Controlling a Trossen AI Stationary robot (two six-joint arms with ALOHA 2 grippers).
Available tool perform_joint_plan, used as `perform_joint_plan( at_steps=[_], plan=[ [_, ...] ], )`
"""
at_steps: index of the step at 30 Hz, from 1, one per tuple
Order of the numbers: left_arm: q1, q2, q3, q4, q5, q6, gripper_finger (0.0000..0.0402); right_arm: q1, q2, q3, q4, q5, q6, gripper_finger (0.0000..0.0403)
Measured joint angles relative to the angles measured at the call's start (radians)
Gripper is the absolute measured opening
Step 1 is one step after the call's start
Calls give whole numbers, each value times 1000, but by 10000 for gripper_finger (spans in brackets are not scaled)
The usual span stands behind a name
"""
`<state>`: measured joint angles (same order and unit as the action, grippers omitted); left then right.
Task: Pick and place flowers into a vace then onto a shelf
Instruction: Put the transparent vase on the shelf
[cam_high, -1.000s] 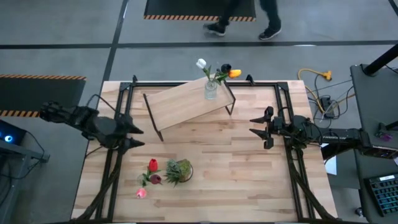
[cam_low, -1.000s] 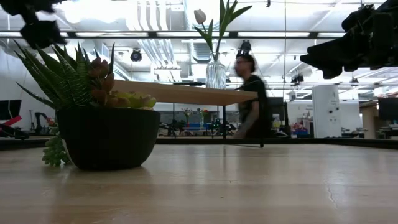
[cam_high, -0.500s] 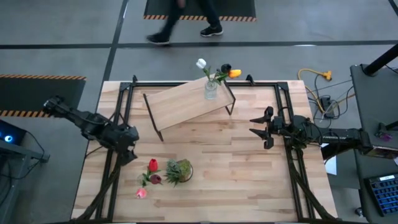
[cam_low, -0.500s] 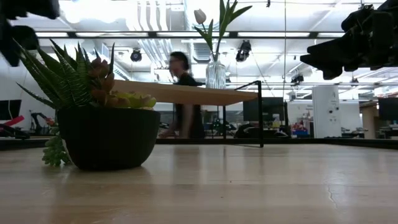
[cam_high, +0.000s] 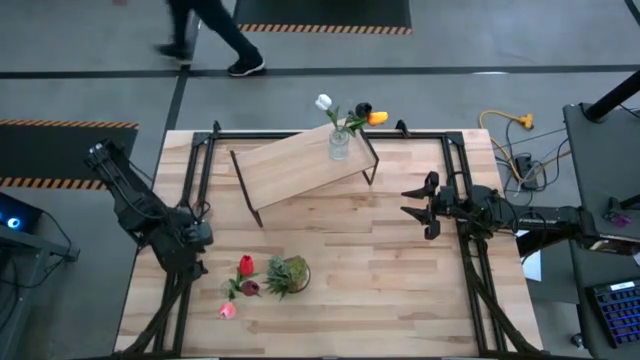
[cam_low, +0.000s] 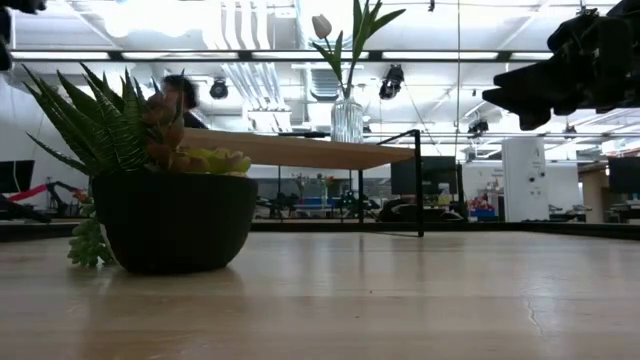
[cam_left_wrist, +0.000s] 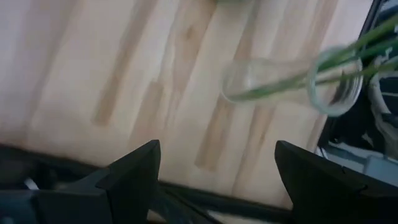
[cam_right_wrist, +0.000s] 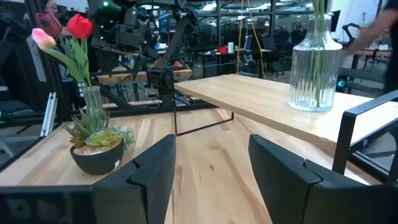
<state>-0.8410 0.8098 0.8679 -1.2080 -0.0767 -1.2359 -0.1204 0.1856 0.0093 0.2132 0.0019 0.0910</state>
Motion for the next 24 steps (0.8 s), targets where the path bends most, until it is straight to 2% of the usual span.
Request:
perform_joint_plan(
  at_steps=[4, 8, 14, 17, 24],
  plan=[
    [-23, 28, -1, 3, 126, -43, 299, 0, 0, 0, 0, 0, 43, 194],
    [-39, 60, -1, 66, 144, 14, 299, 0, 0, 0, 1, 1, 77, 194],
    [-89, 134, -1, 177, 62, 147, 299, 0, 0, 0, 2, 1, 93, 194],
    [-119, 175, -2, 177, 28, 163, 299, 0, 0, 0, 3, 1, 91, 194],
    [-172, 242, -2, 205, -151, 165, 299, 0, 0, 0, 3, 27, 85, 194]
  ],
)
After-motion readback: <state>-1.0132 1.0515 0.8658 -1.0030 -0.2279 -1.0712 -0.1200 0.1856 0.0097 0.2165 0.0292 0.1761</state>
